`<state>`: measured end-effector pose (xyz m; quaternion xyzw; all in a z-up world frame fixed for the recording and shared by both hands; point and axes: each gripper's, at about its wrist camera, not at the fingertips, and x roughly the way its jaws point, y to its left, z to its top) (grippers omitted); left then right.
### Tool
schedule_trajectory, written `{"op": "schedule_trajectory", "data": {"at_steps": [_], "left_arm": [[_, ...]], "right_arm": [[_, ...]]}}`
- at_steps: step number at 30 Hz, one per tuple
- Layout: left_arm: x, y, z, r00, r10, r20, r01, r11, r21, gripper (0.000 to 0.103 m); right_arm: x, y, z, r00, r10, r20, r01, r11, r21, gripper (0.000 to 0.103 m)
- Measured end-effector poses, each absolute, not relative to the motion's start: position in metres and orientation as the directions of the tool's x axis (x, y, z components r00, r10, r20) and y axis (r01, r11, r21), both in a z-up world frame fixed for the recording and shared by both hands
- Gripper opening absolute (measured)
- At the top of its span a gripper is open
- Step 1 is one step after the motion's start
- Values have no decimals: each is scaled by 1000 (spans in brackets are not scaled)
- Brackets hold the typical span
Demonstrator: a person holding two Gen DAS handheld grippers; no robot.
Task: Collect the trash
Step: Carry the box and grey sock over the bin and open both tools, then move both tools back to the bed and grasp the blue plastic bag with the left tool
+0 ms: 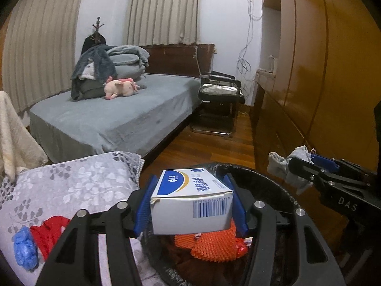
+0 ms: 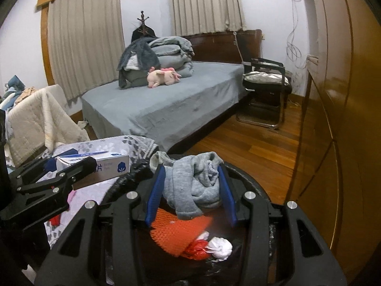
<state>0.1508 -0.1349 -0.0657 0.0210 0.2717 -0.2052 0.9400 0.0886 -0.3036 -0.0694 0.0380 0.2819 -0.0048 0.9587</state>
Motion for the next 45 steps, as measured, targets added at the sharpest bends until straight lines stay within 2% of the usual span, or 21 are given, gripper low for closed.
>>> {"op": "schedule_trajectory", "data": {"at_steps": [7,11,14,16,17,21,23,25,28,35,45], "left_arm": [[168,-149,-78,739,-392,-548,421,904,-77,56],[175,-154,-84,717,-406,-567,437,895,-87,56],[180,-157,-90,686,-427,-589,458,883,-107,59],[180,-157,-93,681,-429,-593,460,881,-109,69],[179,-156,-93,682,-428,-593,459,882,-108,70],[175,-148,-93,694,-410,-592,442,892,-99,77],[171,-140,-90,707,-398,-584,426,900,-97,82],[167,-130,-87,722,-382,-577,408,908,-91,89],[160,-114,-81,738,-363,-568,384,919,-88,93],[138,-66,-72,778,-299,-552,304,949,-86,96],[112,20,-72,834,-132,-537,126,991,-48,96]], "right_arm": [[100,-310,-90,816,-3,-578,51,996,68,44],[104,-314,-100,804,-12,-594,61,996,62,48],[105,-319,-103,800,-23,-599,71,996,56,59],[104,-321,-103,801,-27,-599,76,996,56,63],[103,-322,-103,802,-28,-597,77,995,57,66],[100,-321,-97,816,-29,-578,77,995,58,87],[98,-318,-93,823,-20,-567,67,996,63,92],[97,-313,-89,827,-3,-563,53,996,72,93],[97,-301,-81,834,24,-551,28,996,85,95],[98,-263,-69,842,89,-532,-46,995,93,96],[114,-191,-64,824,192,-533,-178,981,79,96]]}}
